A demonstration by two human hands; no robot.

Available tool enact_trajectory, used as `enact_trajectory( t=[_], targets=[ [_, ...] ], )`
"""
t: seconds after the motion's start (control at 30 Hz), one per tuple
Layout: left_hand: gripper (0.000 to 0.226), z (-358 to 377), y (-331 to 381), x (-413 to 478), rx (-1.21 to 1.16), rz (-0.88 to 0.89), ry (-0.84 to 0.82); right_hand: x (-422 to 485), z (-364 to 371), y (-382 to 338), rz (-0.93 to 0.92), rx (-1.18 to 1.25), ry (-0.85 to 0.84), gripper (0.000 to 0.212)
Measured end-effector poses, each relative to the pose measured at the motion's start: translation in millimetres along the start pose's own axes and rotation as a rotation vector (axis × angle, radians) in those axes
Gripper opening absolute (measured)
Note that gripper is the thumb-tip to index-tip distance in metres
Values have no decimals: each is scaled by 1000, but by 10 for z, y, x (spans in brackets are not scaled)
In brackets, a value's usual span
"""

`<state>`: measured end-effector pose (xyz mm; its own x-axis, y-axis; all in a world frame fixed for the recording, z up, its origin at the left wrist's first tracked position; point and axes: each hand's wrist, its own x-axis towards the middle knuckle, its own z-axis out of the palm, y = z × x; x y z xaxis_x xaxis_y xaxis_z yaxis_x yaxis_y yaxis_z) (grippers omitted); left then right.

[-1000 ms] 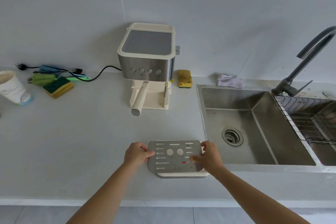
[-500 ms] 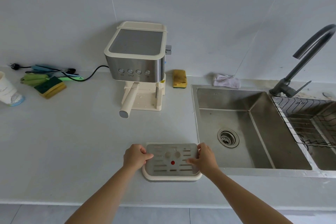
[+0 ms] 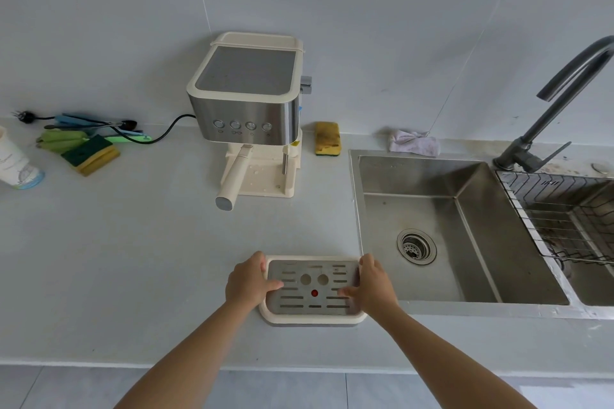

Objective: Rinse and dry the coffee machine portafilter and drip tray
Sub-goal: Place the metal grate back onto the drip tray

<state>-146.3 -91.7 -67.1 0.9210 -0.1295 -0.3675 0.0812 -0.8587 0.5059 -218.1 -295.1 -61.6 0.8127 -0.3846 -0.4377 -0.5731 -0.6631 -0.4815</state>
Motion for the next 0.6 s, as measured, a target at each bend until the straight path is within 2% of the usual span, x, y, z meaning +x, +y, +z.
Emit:
enact_trajectory(
  t=[0.3,0.47,0.6],
  targets=[
    [44,33,-124,-81,-95,19,-65,-42,10,112,-56,41,-20,65],
    [80,114,-269,-222,-185,100,-98,-155,55,222,-236,-43,-79,84],
    [90,154,-339,-312,-148,238,-128,-222,111,346,-347,-143,-87,110]
  ],
)
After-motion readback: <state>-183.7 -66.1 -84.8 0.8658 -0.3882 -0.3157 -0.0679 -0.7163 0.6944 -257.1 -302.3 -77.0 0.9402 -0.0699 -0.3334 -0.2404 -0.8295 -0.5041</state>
